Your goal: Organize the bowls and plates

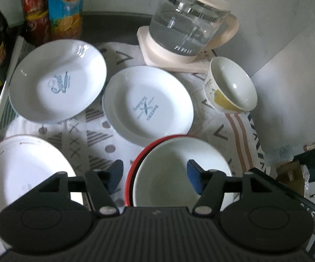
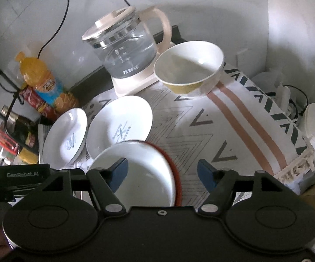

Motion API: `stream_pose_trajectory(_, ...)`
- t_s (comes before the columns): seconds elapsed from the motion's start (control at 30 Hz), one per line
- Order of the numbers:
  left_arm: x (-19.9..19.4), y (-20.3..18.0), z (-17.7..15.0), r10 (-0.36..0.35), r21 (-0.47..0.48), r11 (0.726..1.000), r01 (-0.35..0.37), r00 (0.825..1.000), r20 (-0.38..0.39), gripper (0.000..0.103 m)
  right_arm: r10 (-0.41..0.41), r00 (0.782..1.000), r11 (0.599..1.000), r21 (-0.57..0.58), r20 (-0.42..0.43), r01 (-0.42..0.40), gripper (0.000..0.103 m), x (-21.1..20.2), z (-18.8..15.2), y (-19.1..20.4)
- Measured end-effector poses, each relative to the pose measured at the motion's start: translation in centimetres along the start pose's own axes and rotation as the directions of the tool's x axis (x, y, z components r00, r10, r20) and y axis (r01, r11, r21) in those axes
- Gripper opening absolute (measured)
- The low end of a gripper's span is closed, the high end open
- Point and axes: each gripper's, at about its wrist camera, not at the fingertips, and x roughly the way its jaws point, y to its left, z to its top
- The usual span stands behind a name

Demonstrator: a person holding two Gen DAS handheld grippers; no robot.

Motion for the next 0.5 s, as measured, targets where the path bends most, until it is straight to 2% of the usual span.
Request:
stream_pose_trajectory(0.1, 0.6, -1.0, 0.5, 0.002, 0.012, 1.0, -0.002, 1.0, 0.008, 0.072, -0.013, 1.0, 1.0, 0.013, 0.025, 0.013, 0.081, -0.2, 0.5, -0.5)
stream_pose_trajectory(0.37, 2.6, -3.8, 1.8, -0.021, 0.027, 0.999, 0.021, 1.0, 0.002, 0.073, -0.053, 0.997, 0.998, 0.043, 0.053, 0.05, 0.082, 0.1, 1.9, -2.8)
stream_pose_trajectory(0.5, 3.4, -5.3, 2.7, -0.038, 0.031, 0.999, 0.037, 0.999, 0.028, 0.073, -0.067, 0.996, 0.996, 0.06, 0.065, 0.063, 0.082, 0.3, 2.9, -4.3)
